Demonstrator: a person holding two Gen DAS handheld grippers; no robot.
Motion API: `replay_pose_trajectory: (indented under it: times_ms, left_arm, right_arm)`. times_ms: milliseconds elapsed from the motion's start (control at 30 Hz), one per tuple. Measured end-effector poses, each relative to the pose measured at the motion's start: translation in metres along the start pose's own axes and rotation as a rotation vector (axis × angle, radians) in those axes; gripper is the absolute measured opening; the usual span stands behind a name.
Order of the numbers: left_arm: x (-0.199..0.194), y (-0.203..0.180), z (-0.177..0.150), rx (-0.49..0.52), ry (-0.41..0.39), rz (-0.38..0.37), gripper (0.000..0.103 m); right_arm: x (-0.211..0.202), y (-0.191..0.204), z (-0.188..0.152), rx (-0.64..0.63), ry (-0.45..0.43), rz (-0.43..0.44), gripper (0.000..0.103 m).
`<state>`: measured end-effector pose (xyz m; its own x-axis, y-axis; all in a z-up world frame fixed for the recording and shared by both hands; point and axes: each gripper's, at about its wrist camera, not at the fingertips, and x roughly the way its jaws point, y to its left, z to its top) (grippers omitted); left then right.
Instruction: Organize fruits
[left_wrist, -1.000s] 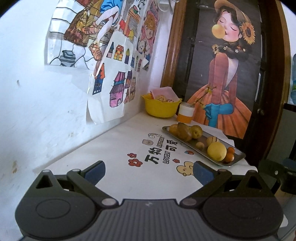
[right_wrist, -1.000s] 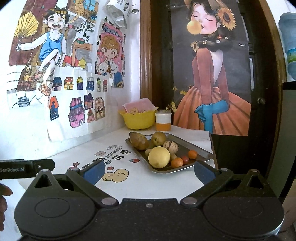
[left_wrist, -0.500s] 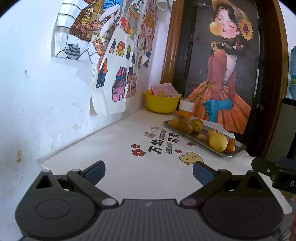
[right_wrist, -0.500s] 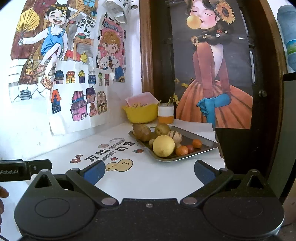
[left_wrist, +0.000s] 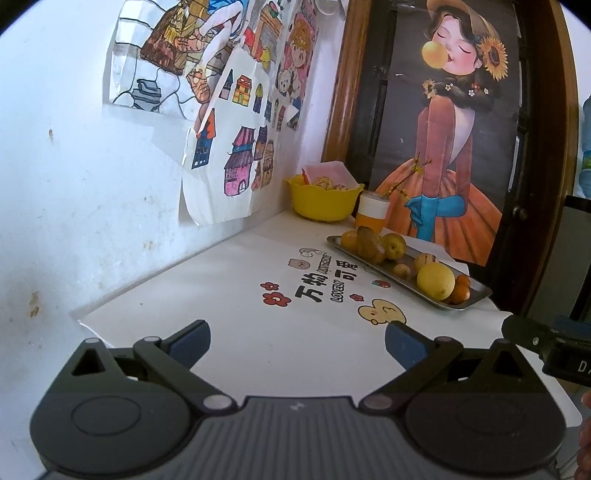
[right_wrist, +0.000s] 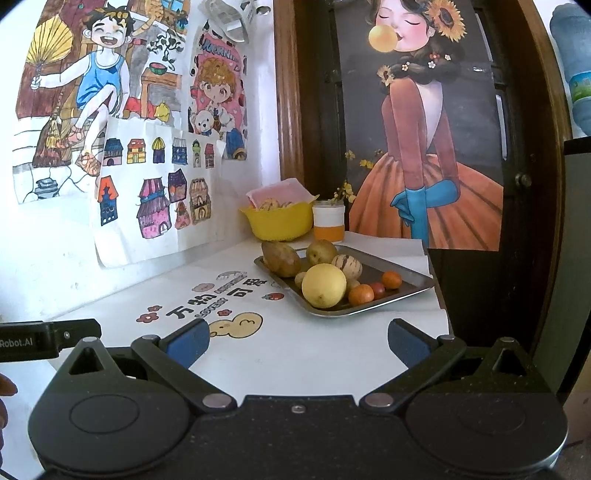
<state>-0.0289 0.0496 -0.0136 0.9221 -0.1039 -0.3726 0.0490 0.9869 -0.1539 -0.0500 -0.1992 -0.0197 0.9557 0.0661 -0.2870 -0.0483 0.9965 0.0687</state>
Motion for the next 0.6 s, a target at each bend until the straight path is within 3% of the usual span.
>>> replay_pose_trajectory:
  times_ms: [600]
  left_arm:
    - [-0.001, -0.001, -0.0006, -0.004, 0.001, -0.002, 0.102]
  right_arm:
    - [-0.001, 0.0013, -0.0009, -0.002, -0.001, 0.005, 0.102]
